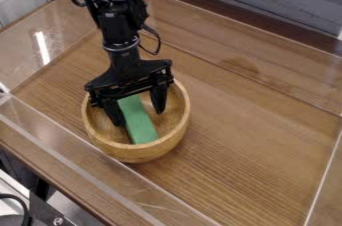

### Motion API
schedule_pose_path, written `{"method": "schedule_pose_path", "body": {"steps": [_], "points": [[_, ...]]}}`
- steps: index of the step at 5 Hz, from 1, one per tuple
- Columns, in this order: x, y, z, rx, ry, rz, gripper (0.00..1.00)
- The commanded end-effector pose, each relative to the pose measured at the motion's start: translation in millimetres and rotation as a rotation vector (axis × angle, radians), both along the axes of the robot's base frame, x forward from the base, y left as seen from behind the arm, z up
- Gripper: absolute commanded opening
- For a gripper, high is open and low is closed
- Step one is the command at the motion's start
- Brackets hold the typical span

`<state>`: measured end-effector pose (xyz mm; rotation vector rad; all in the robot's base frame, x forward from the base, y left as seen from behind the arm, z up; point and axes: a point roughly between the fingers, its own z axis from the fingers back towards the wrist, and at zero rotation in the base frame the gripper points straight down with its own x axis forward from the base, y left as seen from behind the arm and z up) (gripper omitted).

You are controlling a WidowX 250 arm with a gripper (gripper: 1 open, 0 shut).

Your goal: Remove the green block from inside the brown bowl and put it on the table

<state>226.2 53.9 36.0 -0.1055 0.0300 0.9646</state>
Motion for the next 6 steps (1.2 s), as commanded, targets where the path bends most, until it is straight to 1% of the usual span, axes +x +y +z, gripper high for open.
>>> {"method": "schedule_pose_path", "body": {"steps": [1,2,3,6], "points": [[4.6,1.4,2.5,0.001,-0.026,0.012,1.0],[5.7,-0.1,-0.1,-0.002,-0.025,0.014,1.0],[6.9,-1.6,-1.6,-0.004,-0.024,0.016,0.0],[7.4,-3.1,2.9,-0.013,-0.016,-0.003,0.0]]}}
